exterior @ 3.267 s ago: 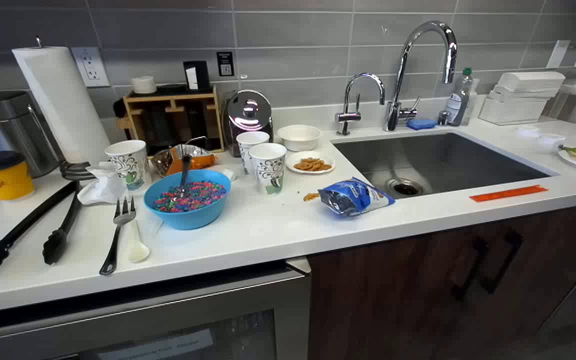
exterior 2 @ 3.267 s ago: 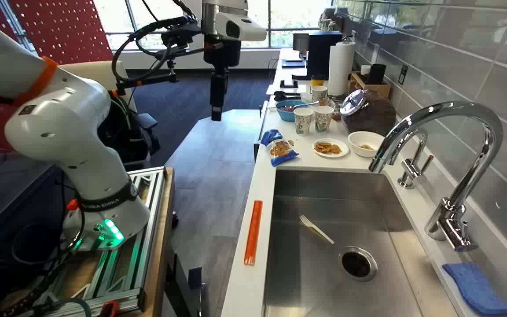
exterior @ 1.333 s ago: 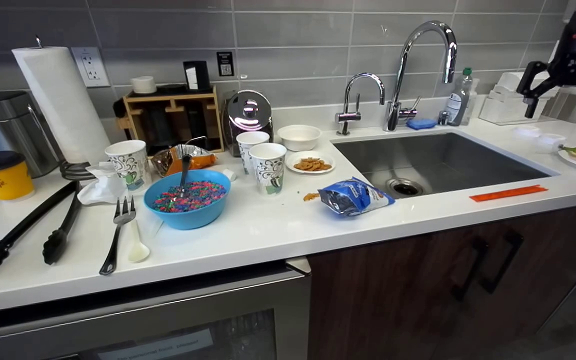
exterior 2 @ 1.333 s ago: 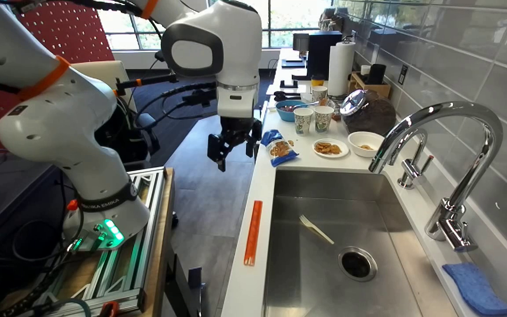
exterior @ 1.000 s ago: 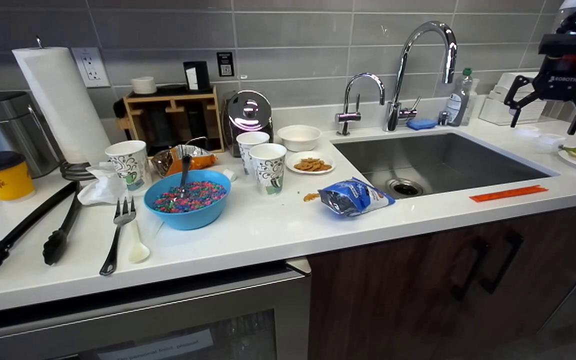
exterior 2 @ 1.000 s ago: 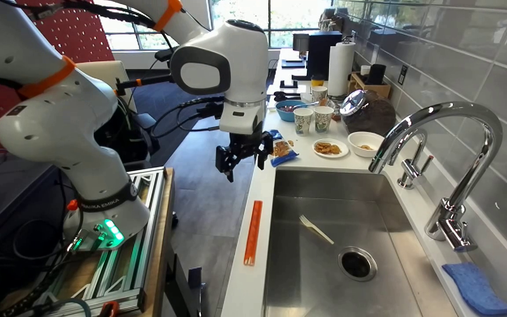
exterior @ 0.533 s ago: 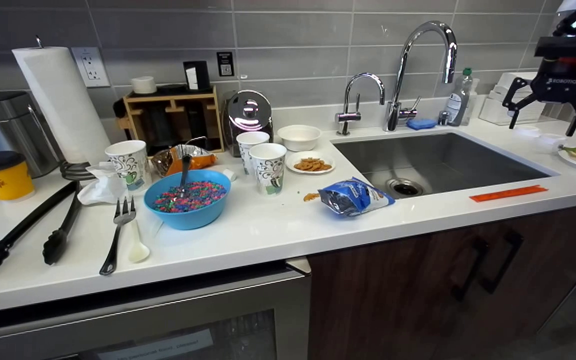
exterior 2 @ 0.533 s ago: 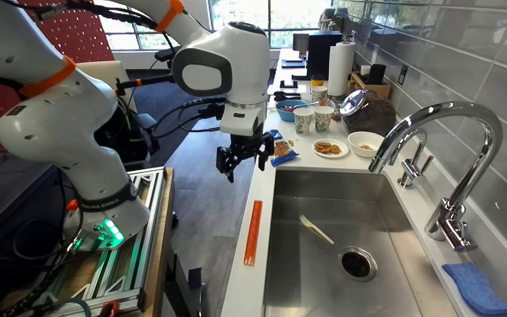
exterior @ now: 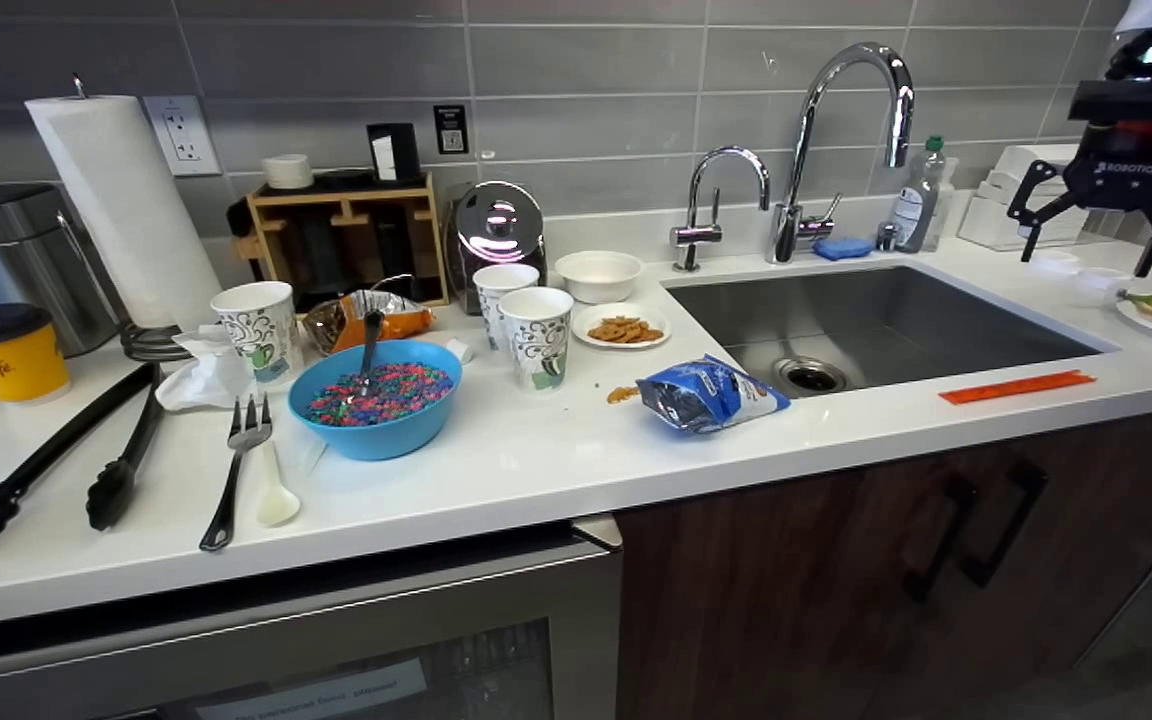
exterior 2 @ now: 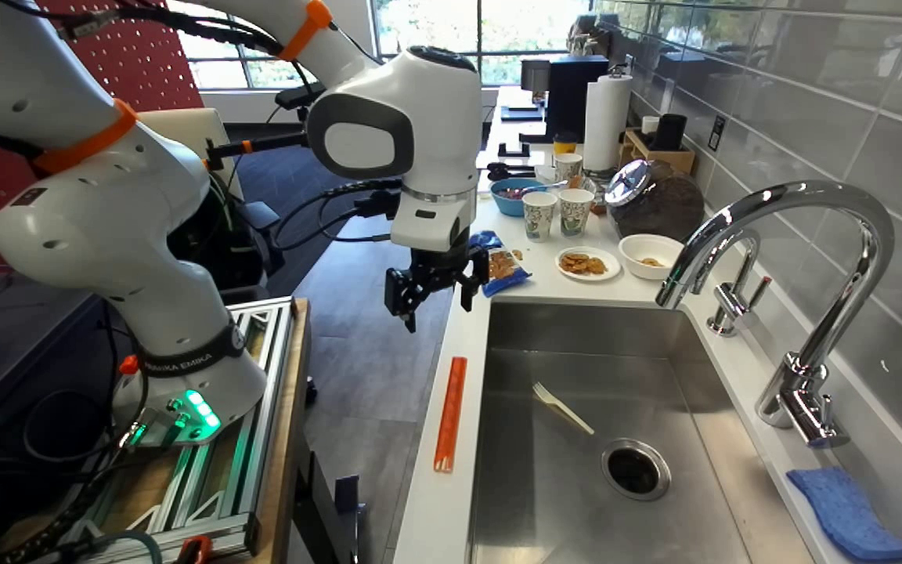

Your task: Place the packet of chopsticks in the cup to the right of the blue bowl

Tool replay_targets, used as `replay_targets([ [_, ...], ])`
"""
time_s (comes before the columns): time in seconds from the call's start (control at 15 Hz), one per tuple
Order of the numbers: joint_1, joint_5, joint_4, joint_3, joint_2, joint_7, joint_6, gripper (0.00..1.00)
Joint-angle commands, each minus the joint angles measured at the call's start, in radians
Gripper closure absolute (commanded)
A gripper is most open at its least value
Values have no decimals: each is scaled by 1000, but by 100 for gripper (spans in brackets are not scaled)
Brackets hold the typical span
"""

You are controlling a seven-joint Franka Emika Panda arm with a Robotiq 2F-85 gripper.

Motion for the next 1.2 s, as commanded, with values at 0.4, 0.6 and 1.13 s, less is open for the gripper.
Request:
replay_targets([
  [0.4, -41, -70, 0, -39, 203, 173, 282, 0],
  [0.6, -61, -192, 0, -61, 247, 345, 269, 0],
  [1.13, -20, -243, 2, -145, 280, 420, 262, 0],
])
